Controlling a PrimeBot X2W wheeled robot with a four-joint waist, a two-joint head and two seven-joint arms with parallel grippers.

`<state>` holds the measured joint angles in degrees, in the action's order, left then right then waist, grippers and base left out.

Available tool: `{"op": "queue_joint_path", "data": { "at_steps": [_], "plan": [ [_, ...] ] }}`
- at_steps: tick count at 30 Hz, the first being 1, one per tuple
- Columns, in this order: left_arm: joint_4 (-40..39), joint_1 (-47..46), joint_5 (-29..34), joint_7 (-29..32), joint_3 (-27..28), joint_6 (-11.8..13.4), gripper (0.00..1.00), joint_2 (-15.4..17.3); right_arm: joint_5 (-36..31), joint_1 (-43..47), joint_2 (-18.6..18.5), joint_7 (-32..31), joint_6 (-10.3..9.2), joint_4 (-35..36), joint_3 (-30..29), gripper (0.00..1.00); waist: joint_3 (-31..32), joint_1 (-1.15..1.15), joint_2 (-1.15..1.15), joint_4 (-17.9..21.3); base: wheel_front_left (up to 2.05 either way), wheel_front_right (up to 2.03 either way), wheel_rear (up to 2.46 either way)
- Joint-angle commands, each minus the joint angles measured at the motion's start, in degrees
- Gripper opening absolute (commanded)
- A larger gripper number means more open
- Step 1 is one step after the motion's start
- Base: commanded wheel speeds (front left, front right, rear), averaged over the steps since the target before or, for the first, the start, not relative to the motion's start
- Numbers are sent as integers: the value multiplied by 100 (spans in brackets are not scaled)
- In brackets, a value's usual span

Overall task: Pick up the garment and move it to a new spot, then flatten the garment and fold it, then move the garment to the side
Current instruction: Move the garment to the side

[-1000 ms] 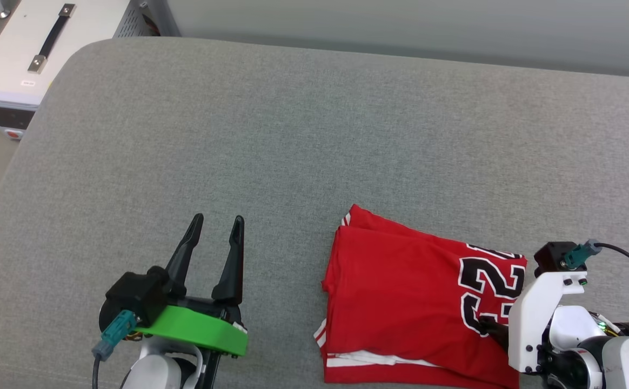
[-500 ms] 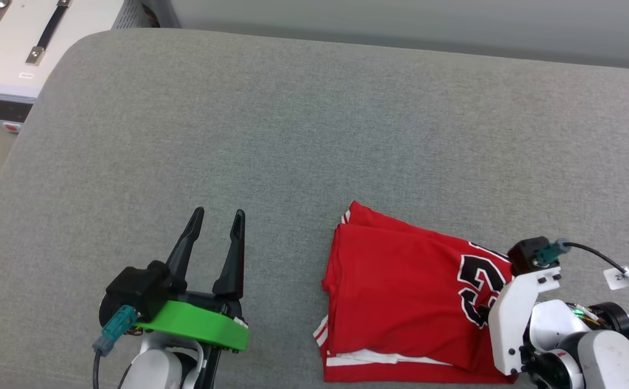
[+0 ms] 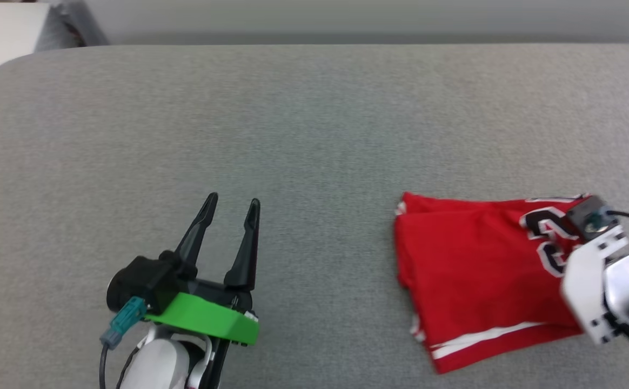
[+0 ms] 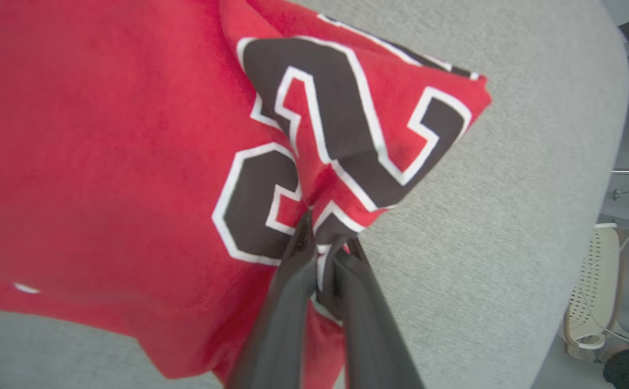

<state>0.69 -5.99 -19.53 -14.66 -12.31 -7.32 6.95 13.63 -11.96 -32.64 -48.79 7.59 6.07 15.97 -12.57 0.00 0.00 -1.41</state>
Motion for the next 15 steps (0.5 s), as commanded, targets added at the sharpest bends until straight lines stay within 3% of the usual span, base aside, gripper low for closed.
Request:
{"op": "queue_joint_path", "data": {
  "at_steps": [1, 7, 12, 15],
  "plan": [
    [-60, -160, 55, -34, -58, -17, 100, 53, -62, -191, -282, 64, -10, 53, 55, 0, -295, 0, 0, 470, 0, 0, 0],
    [-210, -487, 165, -34, -377, -17, 100, 262, -227, -736, -1386, 553, -10, -199, 206, 0, -874, 0, 0, 1059, 0, 0, 0],
    [-349, -870, 225, -34, -677, -17, 100, 462, -359, -1208, -1792, 1087, -10, -782, 139, 0, -1309, 0, 0, 1367, 0, 0, 0],
    [-477, -1152, 275, -34, -841, -17, 100, 575, -494, -1518, -1783, 1440, -10, -1343, -48, 0, -1617, 0, 0, 1502, 0, 0, 0]
  ]
}}
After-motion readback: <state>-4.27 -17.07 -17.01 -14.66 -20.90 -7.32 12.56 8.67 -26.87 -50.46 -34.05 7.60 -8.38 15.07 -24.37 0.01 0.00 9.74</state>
